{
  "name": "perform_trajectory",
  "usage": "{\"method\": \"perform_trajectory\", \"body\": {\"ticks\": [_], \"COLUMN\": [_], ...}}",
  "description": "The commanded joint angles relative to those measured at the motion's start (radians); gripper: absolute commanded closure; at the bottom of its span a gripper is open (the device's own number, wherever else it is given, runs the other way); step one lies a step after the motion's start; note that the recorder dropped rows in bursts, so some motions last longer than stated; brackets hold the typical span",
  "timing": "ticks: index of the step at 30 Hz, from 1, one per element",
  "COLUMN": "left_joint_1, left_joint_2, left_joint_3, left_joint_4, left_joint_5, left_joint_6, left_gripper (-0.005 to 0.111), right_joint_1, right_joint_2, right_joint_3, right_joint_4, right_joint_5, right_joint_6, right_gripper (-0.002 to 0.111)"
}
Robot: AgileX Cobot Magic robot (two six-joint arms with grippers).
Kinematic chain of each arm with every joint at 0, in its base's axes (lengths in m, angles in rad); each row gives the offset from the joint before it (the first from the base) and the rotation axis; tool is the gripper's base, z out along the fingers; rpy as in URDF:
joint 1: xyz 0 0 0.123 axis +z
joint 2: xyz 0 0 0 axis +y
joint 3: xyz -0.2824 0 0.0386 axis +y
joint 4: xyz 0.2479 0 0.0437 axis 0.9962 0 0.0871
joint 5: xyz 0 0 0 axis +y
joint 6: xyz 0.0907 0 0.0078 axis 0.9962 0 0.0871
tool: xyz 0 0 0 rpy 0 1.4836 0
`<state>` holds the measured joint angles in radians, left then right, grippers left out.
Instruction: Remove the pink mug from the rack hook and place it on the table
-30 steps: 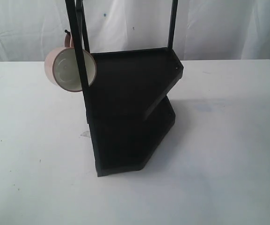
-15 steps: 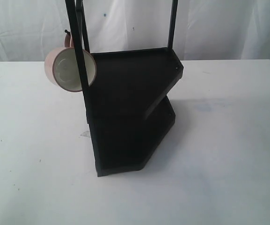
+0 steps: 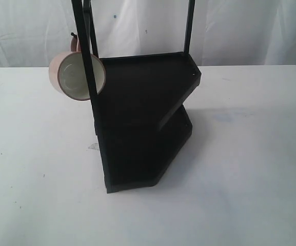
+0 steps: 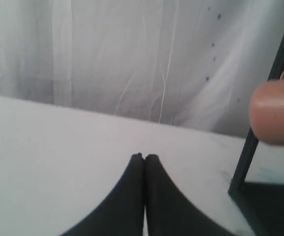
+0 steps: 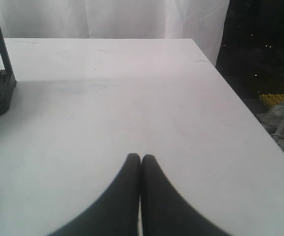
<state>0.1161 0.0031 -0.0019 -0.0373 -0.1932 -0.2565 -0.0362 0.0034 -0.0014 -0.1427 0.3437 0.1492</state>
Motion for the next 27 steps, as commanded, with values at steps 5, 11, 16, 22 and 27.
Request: {"method": "perform_trajectory", "body": {"ticks": [5, 11, 16, 22, 27], "left_joint_1": [-0.002, -0.002, -0.002, -0.002, -0.002], "left_joint_2": [-0.003, -0.003, 0.062, 0.218, 0.448], "left_joint_3": [0.002, -0.164, -0.346, -0.46, -0.445], "left_joint_4": [-0.008, -0.008, -0.006, -0.006, -0.006], "left_joint_5": [-0.564, -0.54, -0.511, -0.222, 0.054], "left_joint_6": [-0.01, -0.01, 0.014, 0.053, 0.124], "left_gripper": [0.107, 0.107, 0.107, 0.107, 0.107], "right_joint_1": [-0.004, -0.004, -0.004, -0.004, -0.004], "right_joint_2": [-0.003, -0.003, -0.003, -0.003, -0.003], "right_joint_3": [0.001, 0.001, 0.001, 0.001, 0.001], "right_joint_4": [-0.008, -0.008, -0.008, -0.008, -0.008], "right_joint_5": [-0.008, -0.008, -0.008, -0.008, -0.008], "right_joint_6": [0.004, 0.004, 0.004, 0.004, 0.004], "right_gripper": [0.108, 0.108, 0.108, 0.108, 0.108]}}
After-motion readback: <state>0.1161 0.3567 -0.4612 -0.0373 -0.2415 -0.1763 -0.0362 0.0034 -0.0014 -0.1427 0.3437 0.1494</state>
